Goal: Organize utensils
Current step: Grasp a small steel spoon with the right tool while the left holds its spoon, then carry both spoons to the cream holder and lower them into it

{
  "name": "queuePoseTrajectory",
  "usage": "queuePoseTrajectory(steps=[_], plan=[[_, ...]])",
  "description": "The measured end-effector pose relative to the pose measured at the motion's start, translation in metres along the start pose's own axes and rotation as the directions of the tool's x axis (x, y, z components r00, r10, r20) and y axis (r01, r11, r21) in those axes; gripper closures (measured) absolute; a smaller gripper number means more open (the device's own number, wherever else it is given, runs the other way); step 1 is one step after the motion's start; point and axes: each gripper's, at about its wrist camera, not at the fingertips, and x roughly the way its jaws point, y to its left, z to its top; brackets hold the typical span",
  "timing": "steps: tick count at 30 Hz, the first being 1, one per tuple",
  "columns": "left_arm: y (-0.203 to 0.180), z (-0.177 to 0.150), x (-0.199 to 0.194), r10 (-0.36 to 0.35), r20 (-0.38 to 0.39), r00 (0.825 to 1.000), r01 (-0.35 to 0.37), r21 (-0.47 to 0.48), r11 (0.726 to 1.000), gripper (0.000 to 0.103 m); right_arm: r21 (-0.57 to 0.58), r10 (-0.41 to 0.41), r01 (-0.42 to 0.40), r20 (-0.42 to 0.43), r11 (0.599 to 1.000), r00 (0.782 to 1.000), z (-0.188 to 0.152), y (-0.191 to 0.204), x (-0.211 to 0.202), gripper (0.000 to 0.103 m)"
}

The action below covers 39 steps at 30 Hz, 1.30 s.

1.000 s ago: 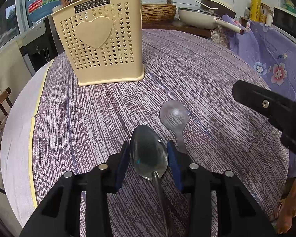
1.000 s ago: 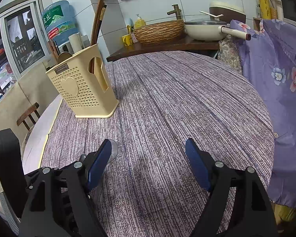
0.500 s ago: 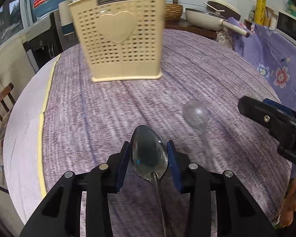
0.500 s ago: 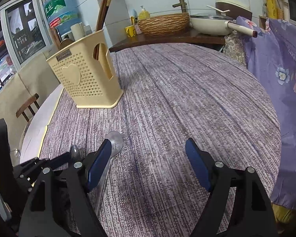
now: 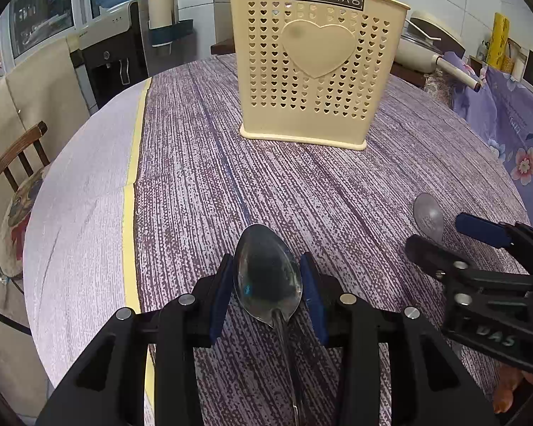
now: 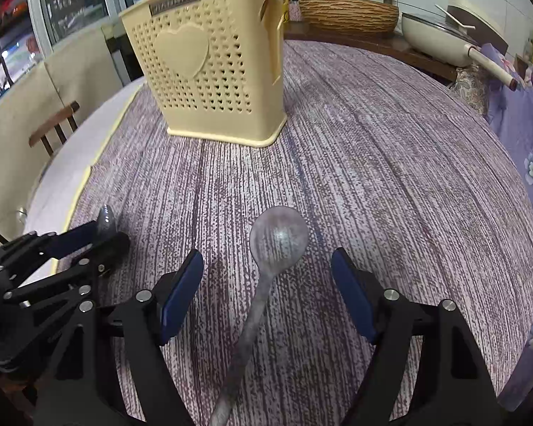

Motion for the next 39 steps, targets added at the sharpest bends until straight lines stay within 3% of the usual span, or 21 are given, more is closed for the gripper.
queuePoseTrajectory(steps=[11, 16, 22, 30, 39], plan=[[0.007, -0.001, -0.001, -0.021, 0.005, 1.000, 0.021, 0.006, 1.000, 0.065, 0.004, -0.088, 0.088, 0.015, 0.996, 0.996, 0.008, 0.003, 0.010, 0.052], [0.005, -0.002, -0.001, -0.011, 0.009, 1.000, 0.010, 0.015, 1.000, 0.065, -0.011, -0.082, 0.082, 0.028, 0.997, 0.996, 0.006, 0.007, 0.009, 0.066], [0.004, -0.001, 0.000, -0.007, 0.008, 1.000, 0.007, 0.016, 1.000, 0.065, -0.004, -0.066, 0.066, 0.031, 0.998, 0.997, 0.007, 0.005, 0.009, 0.066], [0.009, 0.004, -0.001, -0.012, 0.017, 1.000, 0.012, -0.006, 1.000, 0.065, 0.065, 0.016, -0.022, 0.087, 0.998, 0.996, 0.010, -0.013, -0.005, 0.066], [0.017, 0.028, -0.041, -0.081, 0.149, 0.986, 0.086, -0.032, 0.996, 0.065, 0.102, 0.097, -0.121, 0.213, 0.987, 0.972, 0.022, -0.027, -0.051, 0.066]])
